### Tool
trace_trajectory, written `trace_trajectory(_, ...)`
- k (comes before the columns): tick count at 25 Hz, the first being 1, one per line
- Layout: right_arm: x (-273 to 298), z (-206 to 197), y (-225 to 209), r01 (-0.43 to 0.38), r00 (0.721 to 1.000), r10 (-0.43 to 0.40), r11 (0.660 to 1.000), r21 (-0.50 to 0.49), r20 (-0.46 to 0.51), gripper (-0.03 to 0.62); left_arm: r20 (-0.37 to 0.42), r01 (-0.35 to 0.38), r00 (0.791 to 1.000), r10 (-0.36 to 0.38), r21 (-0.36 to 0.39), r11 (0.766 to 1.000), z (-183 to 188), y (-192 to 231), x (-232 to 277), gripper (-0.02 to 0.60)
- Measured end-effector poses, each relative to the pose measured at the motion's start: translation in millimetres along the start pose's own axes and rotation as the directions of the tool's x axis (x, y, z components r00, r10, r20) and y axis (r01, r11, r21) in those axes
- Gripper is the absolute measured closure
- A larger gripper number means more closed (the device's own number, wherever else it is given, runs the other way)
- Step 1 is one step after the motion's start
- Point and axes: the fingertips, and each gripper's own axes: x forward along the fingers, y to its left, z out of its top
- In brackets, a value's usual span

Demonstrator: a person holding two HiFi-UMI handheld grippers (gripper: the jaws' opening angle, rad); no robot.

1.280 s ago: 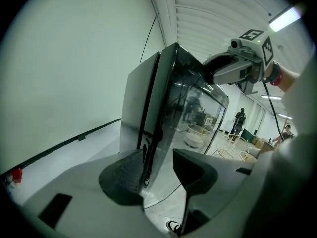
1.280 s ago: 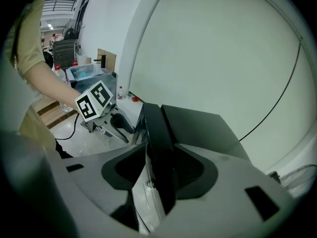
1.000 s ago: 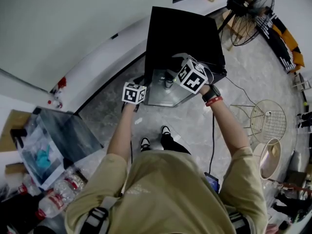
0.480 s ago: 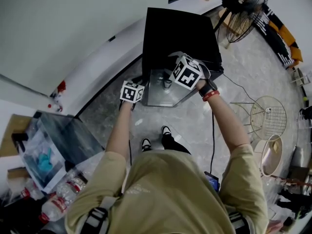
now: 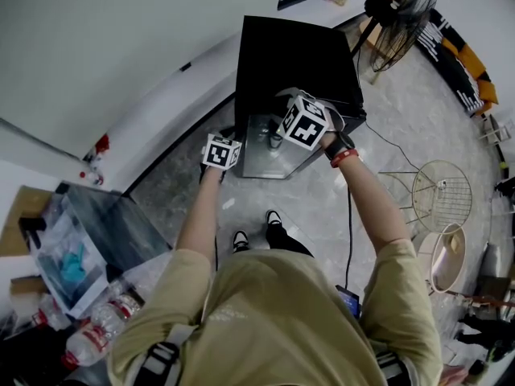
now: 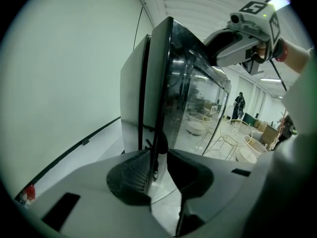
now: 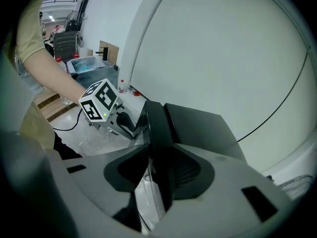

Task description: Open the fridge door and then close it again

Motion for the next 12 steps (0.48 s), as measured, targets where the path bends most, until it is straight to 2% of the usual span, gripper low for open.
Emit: trace_trajectory(12,-9,0,10,-0.043,0.999,0.043,0.999,-0.008,0.031,0.453,-0.023,-0.002,1.000,0.003,0.062,0.998,-1,-12,-16,0.476)
